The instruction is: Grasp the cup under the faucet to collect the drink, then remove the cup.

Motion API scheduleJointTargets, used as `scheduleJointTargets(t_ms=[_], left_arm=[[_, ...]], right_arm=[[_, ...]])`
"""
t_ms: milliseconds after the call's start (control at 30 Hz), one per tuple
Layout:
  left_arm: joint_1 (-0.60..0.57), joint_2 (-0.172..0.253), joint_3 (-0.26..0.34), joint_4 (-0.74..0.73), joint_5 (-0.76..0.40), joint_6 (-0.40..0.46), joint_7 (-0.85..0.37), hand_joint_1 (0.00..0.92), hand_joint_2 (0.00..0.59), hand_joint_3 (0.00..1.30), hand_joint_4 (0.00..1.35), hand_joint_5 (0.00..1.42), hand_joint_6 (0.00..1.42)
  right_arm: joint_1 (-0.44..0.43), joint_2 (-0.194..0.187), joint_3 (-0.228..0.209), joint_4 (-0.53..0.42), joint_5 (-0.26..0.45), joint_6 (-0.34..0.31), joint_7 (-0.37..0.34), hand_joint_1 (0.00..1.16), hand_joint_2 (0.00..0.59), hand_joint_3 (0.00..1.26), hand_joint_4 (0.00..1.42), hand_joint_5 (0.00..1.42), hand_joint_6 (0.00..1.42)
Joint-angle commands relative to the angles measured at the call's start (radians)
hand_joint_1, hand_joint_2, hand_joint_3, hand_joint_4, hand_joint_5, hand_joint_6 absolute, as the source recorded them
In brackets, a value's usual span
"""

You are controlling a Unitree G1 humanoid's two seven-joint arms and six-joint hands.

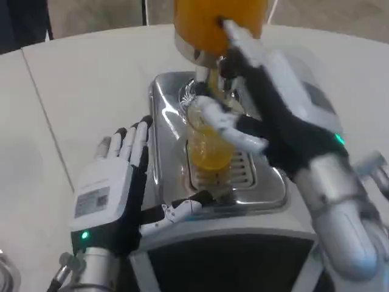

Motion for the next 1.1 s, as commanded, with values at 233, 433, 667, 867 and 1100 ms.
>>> scheduleJointTargets(t_ms=[233, 433, 667, 867, 1100], left_arm=[[-0.041, 0.003, -0.009, 0.058, -0.023, -0.012, 0.010, 0.211, 0.061, 0.00, 0.00, 0.00, 0.00], [-0.064, 0.003, -0.008, 0.081, -0.042, -0.013, 0.011, 0.153, 0.050, 0.00, 0.00, 0.00, 0.00], [-0.094, -0.007, -0.020, 0.110, -0.067, -0.022, 0.012, 0.177, 0.050, 0.00, 0.00, 0.00, 0.00], [-0.131, -0.025, -0.024, 0.156, -0.122, -0.088, 0.029, 0.367, 0.053, 0.00, 0.00, 0.00, 0.00], [-0.184, -0.050, -0.029, 0.248, -0.167, -0.188, 0.088, 0.415, 0.054, 0.00, 0.00, 0.01, 0.03]], right_arm=[[0.180, -0.069, -0.013, -0.160, -0.104, -0.106, -0.011, 0.53, 0.506, 0.00, 0.00, 0.00, 0.06], [0.378, -0.136, 0.023, -0.246, -0.267, -0.202, 0.024, 0.67, 0.422, 0.00, 0.00, 0.00, 0.06], [0.499, -0.132, 0.030, -0.279, -0.355, -0.281, 0.055, 0.72, 0.352, 0.00, 0.00, 0.00, 0.06], [0.555, -0.128, -0.016, -0.265, -0.305, -0.319, 0.071, 0.73, 0.354, 0.00, 0.00, 0.00, 0.08], [0.560, -0.150, -0.079, -0.242, -0.257, -0.354, 0.072, 0.73, 0.348, 0.00, 0.00, 0.00, 0.08]])
